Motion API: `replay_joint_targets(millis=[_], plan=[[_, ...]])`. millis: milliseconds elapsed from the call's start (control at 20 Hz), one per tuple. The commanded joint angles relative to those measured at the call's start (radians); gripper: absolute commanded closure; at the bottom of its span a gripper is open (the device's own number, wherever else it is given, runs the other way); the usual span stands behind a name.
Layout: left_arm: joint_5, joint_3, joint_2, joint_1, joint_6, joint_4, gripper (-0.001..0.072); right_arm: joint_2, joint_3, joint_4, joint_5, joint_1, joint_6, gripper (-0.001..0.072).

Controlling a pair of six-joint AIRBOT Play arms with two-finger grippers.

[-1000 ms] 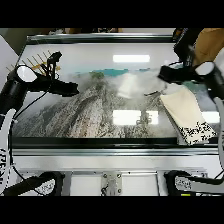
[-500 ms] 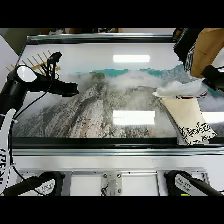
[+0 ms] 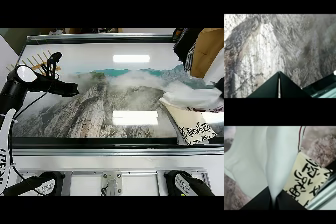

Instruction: Fold the clothes and pants, and hang the long-sleeved shirts on hangers.

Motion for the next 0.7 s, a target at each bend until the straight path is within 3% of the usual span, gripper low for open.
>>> replay_joint_targets(millis=[0, 450, 500, 550, 600, 650], plan=[[0.000, 0.000, 0.000, 0.000, 0.006, 0.000, 0.0693, 0.058, -0.108, -0.051, 0.055, 0.000, 0.032, 0.0703], [-0.023, 0.000, 0.000, 0.000, 0.024, 0.001, 0.0694, 0.084, -0.310, -0.044, 0.033, 0.000, 0.057, 0.0666], [-0.023, 0.000, 0.000, 0.000, 0.023, 0.002, 0.0694, 0.084, -0.310, -0.040, 0.033, 0.000, 0.058, 0.0467], [-0.023, 0.000, 0.000, 0.000, 0.024, 0.002, 0.0694, 0.086, -0.310, -0.024, 0.033, 0.000, 0.057, 0.0146], [-0.023, 0.000, 0.000, 0.000, 0.024, 0.002, 0.0694, 0.092, -0.310, -0.010, 0.024, 0.000, 0.056, 0.0033], [-0.023, 0.000, 0.000, 0.000, 0.023, 0.002, 0.0694, 0.106, -0.310, 0.021, -0.002, 0.000, 0.045, 0.0036]])
